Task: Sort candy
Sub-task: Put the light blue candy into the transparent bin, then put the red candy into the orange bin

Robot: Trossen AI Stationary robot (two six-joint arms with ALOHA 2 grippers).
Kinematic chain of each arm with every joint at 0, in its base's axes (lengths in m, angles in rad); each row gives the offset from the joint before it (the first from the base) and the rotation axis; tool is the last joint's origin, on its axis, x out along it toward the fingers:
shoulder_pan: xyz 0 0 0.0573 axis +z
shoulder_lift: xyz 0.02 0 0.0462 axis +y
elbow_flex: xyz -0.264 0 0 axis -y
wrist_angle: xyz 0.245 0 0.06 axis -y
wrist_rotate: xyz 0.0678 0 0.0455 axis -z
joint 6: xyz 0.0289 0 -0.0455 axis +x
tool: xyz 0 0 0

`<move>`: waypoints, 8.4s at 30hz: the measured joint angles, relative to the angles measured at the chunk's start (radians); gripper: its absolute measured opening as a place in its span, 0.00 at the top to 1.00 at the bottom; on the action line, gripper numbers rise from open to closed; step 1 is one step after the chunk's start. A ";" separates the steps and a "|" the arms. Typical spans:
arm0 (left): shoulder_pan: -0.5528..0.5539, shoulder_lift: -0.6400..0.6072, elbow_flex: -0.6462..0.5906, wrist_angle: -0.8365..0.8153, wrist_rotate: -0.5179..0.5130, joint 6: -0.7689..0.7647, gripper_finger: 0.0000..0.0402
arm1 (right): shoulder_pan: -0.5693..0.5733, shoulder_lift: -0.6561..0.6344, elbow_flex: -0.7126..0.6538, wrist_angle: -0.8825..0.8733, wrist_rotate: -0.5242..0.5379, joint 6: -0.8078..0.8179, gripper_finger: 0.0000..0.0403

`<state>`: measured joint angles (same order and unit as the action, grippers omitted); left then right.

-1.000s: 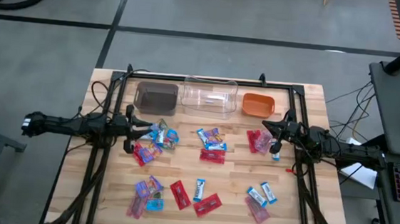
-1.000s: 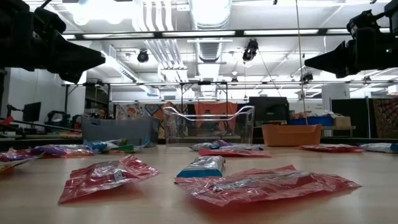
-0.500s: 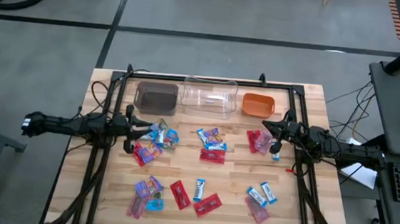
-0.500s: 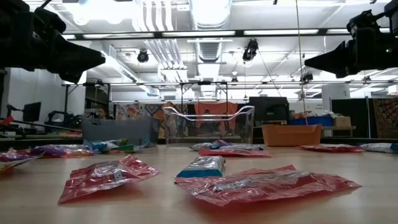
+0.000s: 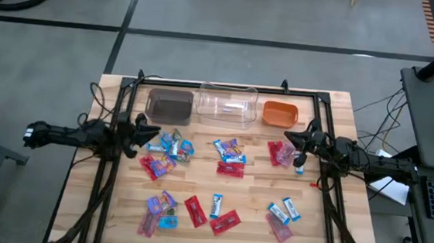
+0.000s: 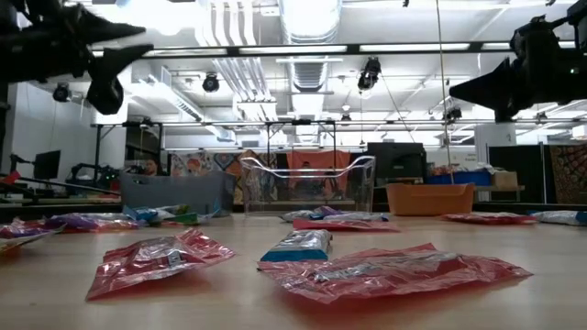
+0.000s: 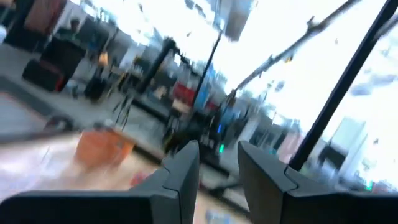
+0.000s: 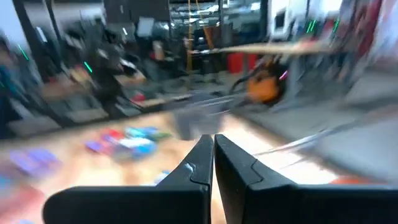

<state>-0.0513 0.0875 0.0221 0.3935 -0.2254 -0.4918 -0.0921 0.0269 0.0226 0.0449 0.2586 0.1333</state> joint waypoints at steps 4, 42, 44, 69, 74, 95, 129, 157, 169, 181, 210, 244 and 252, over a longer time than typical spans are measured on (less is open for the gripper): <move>0.000 0.000 0.000 0.092 -0.063 0.031 0.76 | 0.000 0.000 -0.001 0.027 -0.005 0.198 0.98; -0.020 1.099 0.676 -0.749 -0.019 -0.415 0.76 | 0.000 0.285 0.275 -0.205 0.059 0.312 0.98; -0.020 1.169 0.711 -0.778 -0.019 -0.446 0.76 | 0.000 0.297 0.281 -0.207 0.058 0.311 0.98; -0.019 1.622 0.915 -0.928 -0.056 -0.491 0.76 | 0.000 0.303 0.283 -0.229 0.052 0.325 0.98; -0.020 1.652 0.916 -0.916 -0.065 -0.495 0.76 | 0.000 0.303 0.283 -0.228 0.052 0.327 0.98; -0.027 1.610 0.910 -0.880 0.026 -0.370 1.00 | 0.000 0.303 0.282 -0.256 -0.129 0.340 0.98; 0.455 1.485 0.915 -0.270 0.160 0.222 1.00 | 0.000 0.303 0.282 -0.249 -0.074 0.304 0.98; 0.472 1.568 1.031 -0.395 0.158 0.263 0.81 | 0.000 0.304 0.291 -0.243 -0.084 0.393 0.88; 0.347 1.442 1.015 -0.457 0.243 0.288 0.82 | 0.001 0.451 0.365 -0.260 -0.205 0.503 0.88; 0.089 1.193 0.882 -0.403 0.209 0.303 0.84 | 0.003 0.740 0.552 -0.703 -0.233 0.600 0.88; 0.025 0.978 0.642 -0.269 0.075 0.194 0.85 | 0.029 1.073 0.606 -0.902 -0.233 0.448 0.50; 0.025 0.978 0.642 -0.267 0.075 0.191 0.85 | 0.108 1.279 0.604 -0.848 -0.177 0.424 0.96; 0.025 0.978 0.642 -0.268 0.076 0.183 0.85 | 0.108 1.140 0.604 -0.853 -0.207 0.419 0.98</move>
<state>-0.0265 1.0660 0.6643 0.1257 -0.1491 -0.3084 0.0154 1.1665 0.6262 -0.8078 0.0521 0.5525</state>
